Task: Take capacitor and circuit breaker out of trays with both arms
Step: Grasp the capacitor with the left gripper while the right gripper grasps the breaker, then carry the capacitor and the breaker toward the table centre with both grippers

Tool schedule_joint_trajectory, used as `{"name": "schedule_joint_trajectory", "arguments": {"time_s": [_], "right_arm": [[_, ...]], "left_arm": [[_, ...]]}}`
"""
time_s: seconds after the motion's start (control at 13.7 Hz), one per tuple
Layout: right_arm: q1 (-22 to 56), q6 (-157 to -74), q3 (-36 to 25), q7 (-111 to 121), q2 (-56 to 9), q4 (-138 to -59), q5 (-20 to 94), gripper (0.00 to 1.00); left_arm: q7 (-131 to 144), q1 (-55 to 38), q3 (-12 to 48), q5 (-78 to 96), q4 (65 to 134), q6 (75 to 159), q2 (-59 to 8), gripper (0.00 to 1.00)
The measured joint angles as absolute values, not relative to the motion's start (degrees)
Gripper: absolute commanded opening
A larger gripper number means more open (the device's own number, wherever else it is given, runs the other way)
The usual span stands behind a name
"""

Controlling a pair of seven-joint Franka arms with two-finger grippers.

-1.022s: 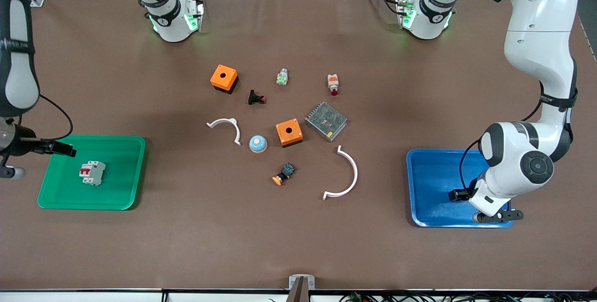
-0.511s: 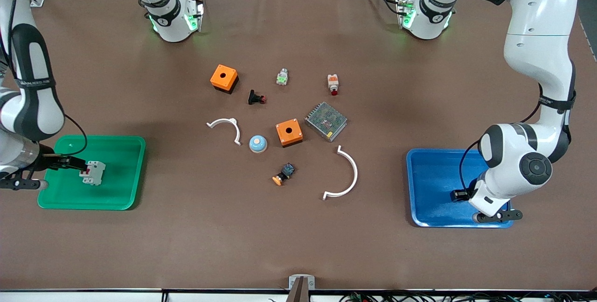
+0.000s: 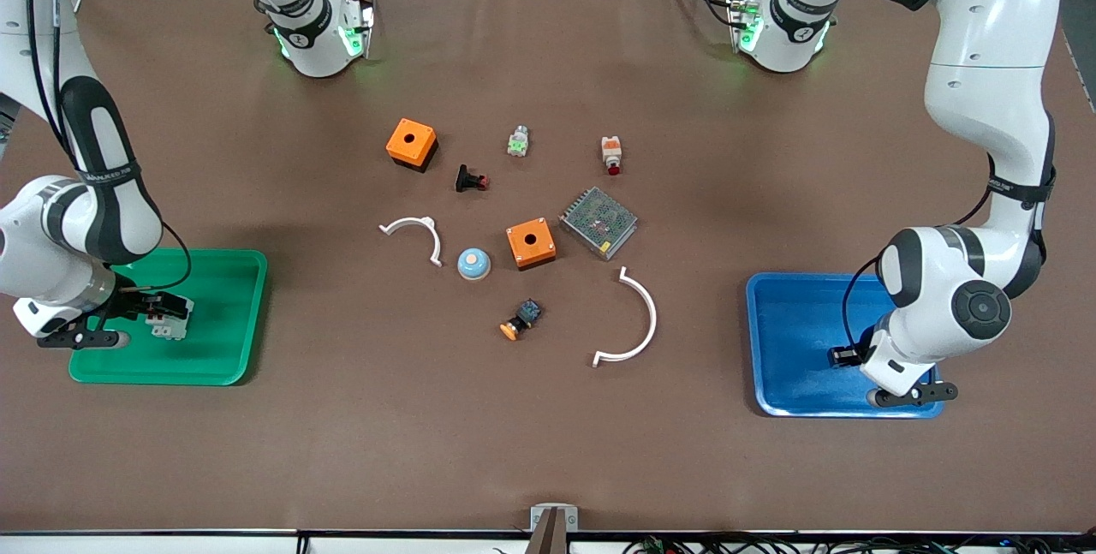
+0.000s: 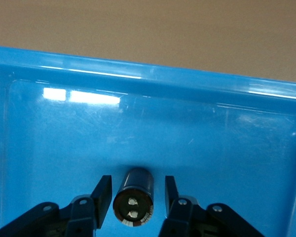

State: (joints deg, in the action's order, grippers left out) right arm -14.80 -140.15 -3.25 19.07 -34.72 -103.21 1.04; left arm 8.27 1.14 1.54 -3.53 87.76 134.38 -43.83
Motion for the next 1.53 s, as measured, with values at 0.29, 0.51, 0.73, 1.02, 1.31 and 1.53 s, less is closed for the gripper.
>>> {"name": "schedule_joint_trajectory", "arguments": {"time_s": [0.29, 0.51, 0.73, 1.02, 1.31, 1.53], "right_arm": [[-14.79, -143.30, -2.93, 19.09, -36.76, -103.22, 1.73, 0.79], [-14.79, -143.71, -2.86, 20.24, -37.55, -103.21, 1.85, 0.16], [-14.80, -142.84, -2.96, 21.53, -37.54, -102.73, 1.95, 0.00], [-14.69, -131.73, -2.62, 21.77, -37.23, -96.66, 2.02, 0.00], [-10.10, -119.03, -1.80, 15.61, -32.66, -91.94, 2.40, 0.01], [-2.29, -116.21, -1.55, 8.65, -29.36, -93.15, 5.74, 0.01]], "left_arm": [[8.30, 1.14, 1.54, -3.53, 88.22, 134.37, -43.84, 0.38], [8.30, 1.14, 1.54, -3.53, 88.46, 134.37, -43.84, 0.14], [8.30, 1.09, 1.54, -3.53, 88.45, 134.37, -43.83, 0.01], [8.39, 0.66, 1.92, -3.53, 87.41, 131.05, -41.71, 0.01], [13.93, -3.05, 3.01, -3.53, 87.08, 122.13, -34.94, 0.01], [23.73, -9.41, 3.26, -3.53, 87.22, 118.19, -32.58, 0.01]]}}
